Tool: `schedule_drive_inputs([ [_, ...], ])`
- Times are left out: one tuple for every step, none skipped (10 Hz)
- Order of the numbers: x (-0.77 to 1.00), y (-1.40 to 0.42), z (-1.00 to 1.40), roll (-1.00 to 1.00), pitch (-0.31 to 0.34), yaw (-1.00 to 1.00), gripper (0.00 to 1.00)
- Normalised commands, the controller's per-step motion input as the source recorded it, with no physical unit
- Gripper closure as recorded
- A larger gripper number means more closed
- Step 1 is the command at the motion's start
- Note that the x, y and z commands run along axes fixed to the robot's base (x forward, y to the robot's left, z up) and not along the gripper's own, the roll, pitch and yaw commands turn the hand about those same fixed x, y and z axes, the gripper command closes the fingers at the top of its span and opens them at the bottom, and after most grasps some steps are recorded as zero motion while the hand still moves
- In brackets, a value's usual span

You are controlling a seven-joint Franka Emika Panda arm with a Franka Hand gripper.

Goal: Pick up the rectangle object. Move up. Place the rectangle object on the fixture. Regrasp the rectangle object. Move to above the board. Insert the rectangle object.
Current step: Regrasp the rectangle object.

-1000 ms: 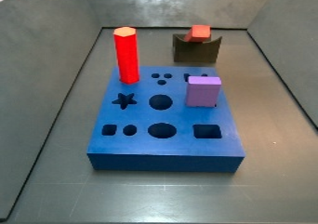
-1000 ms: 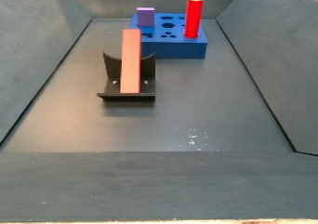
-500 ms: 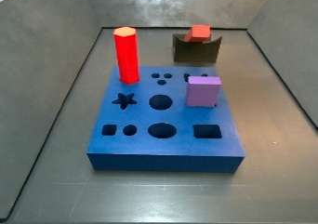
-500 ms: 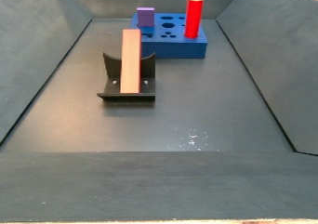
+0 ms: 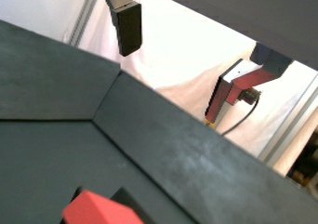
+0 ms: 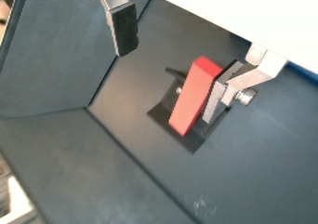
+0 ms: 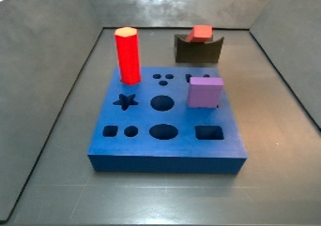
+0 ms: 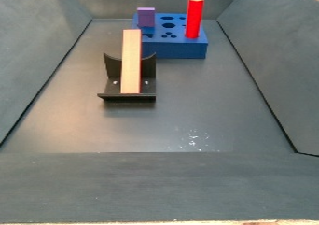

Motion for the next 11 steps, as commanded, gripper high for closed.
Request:
schedule_drive_inputs([
  [0.36,-0.06,-0.02,0.36,0.118,0.29,0.0],
  [0.38,-0.05,-0.01,0.23,0.066,0.27,0.0],
  [0.38,-0.05,-0.01,0.21,0.03,0.25,0.0],
  [0.38,-0.06,-0.01,0.2,0.012,0.23,0.0],
  [0.38,-0.06,-0.01,0.2,0.001,0.18,0.0],
  [0.38,-0.06,-0.01,0.2,0.0,0.16,0.0],
  [0.38,-0.06,-0.02,0.19,0.003,0.12,0.0],
  [0.38,-0.06,-0.02,0.19,0.005,0.11,0.0],
  [0.37,-0.06,-0.02,0.18,0.014,0.1,0.0],
  [0.36,-0.05,-0.02,0.18,0.021,0.09,0.0],
  [0.36,-0.05,-0.03,0.17,0.034,0.08,0.0],
])
